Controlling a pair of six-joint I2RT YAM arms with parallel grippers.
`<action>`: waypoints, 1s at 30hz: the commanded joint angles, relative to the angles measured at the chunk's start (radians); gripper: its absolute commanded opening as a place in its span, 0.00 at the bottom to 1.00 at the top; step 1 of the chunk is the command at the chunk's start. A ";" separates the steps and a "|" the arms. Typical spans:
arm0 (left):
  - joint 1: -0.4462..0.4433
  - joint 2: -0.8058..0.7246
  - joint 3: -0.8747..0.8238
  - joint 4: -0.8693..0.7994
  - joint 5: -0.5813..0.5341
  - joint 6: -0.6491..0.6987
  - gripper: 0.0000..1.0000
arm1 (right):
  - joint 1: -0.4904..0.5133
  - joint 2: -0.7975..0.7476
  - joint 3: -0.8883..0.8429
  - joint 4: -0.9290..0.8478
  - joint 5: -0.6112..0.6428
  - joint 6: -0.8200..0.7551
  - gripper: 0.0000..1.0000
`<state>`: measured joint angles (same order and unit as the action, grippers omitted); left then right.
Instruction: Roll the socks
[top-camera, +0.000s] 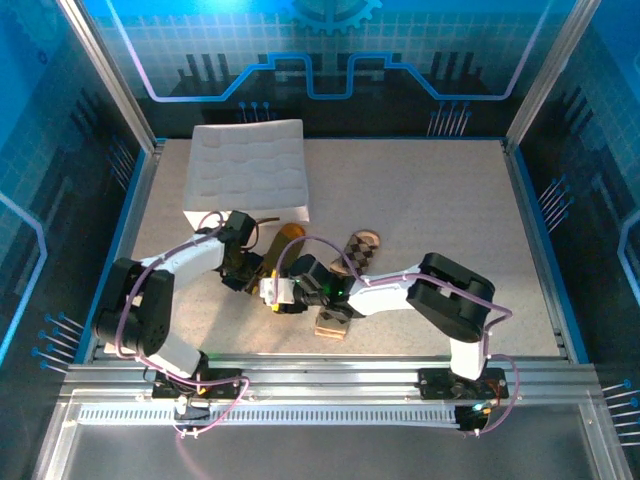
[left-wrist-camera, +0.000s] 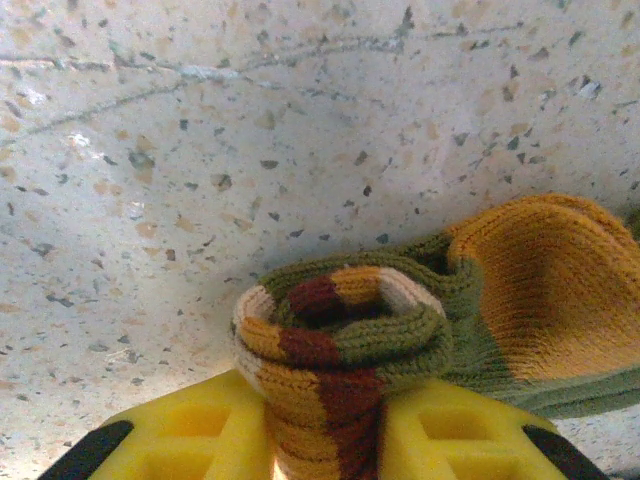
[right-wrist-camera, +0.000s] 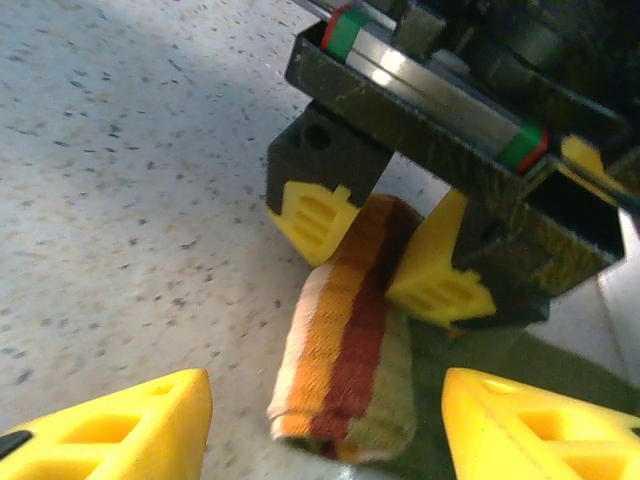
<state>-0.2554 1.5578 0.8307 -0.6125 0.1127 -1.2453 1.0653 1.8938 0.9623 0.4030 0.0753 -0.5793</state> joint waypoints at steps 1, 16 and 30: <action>0.004 0.082 -0.038 -0.137 -0.007 0.038 0.28 | 0.019 0.060 0.053 -0.012 0.080 -0.095 0.60; 0.047 -0.083 -0.009 -0.160 0.010 0.015 0.41 | -0.037 0.150 0.119 -0.220 0.006 0.107 0.00; 0.111 -0.468 -0.172 -0.210 0.080 -0.079 0.66 | -0.060 0.053 0.023 -0.310 -0.353 0.355 0.00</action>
<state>-0.1520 1.1294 0.7036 -0.7975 0.1402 -1.2922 1.0027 1.9495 1.0313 0.2379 -0.1505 -0.3206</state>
